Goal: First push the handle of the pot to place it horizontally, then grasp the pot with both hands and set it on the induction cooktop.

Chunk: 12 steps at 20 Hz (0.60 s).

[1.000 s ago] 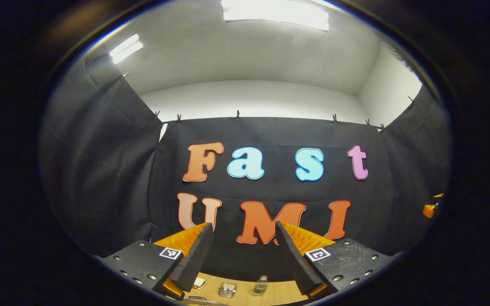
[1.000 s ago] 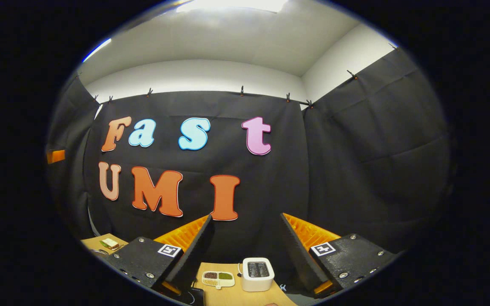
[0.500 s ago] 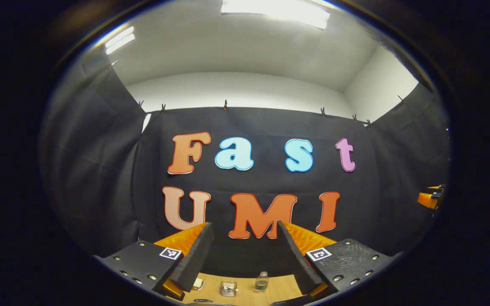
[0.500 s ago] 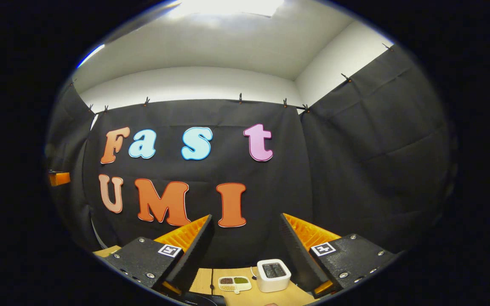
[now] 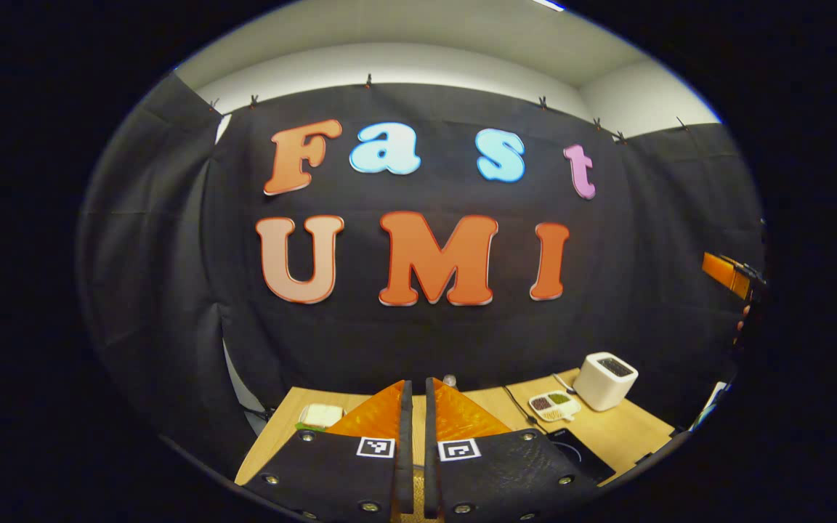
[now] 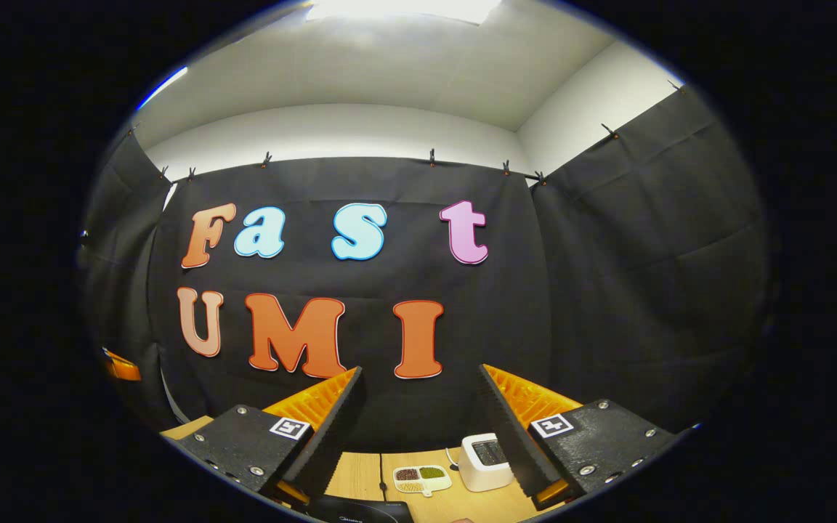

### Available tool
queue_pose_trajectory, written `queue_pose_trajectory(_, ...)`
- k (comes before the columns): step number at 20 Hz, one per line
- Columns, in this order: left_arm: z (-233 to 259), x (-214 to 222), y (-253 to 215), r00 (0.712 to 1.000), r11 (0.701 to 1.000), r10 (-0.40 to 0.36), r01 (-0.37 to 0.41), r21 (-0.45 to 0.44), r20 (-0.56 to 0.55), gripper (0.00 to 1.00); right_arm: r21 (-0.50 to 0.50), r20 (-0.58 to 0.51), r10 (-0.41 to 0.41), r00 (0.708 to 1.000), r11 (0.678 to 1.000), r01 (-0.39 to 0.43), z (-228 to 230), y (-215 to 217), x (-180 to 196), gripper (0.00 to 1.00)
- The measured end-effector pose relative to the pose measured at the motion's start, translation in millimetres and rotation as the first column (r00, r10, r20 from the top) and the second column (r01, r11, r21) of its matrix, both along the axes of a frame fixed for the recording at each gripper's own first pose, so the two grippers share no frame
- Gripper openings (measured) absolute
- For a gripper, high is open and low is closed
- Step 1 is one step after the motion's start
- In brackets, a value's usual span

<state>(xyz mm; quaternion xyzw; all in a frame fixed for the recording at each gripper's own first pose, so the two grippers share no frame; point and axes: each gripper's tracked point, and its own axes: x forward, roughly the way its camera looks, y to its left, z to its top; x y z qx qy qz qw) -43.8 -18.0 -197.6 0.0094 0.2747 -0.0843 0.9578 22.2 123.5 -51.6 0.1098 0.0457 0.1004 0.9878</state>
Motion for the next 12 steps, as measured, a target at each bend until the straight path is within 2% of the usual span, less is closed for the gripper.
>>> queue_pose_trajectory(2,-45,-14,9,0.993,0.997,-0.007,0.016,0.074,-0.119,0.06,0.0,-0.011,0.008,1.0,1.0,-0.008,-5,8,0,0.95)
queue_pose_trajectory(3,-69,-30,11,0.981,0.995,-0.019,0.039,0.097,-0.193,0.03,-0.002,-0.02,0.014,1.0,1.0,-0.014,-9,11,-1,0.95)
queue_pose_trajectory(5,-106,-55,9,0.953,0.991,-0.049,0.083,0.103,-0.3,0.03,-0.012,-0.027,0.021,0.999,1.0,-0.021,-14,13,-4,0.95)
queue_pose_trajectory(9,-159,-114,8,0.855,0.972,-0.096,0.191,0.138,-0.51,0.03,-0.052,-0.043,0.035,0.998,0.998,-0.037,-25,14,-4,0.95)
queue_pose_trajectory(11,-169,-139,9,0.804,0.966,-0.111,0.226,0.127,-0.584,0.03,-0.073,-0.049,0.035,0.998,0.997,-0.038,-33,13,-7,0.97)
queue_pose_trajectory(12,-172,-145,9,0.784,0.965,-0.115,0.234,0.12,-0.61,0.03,-0.081,-0.05,0.035,0.998,0.996,-0.039,-36,12,-9,0.95)
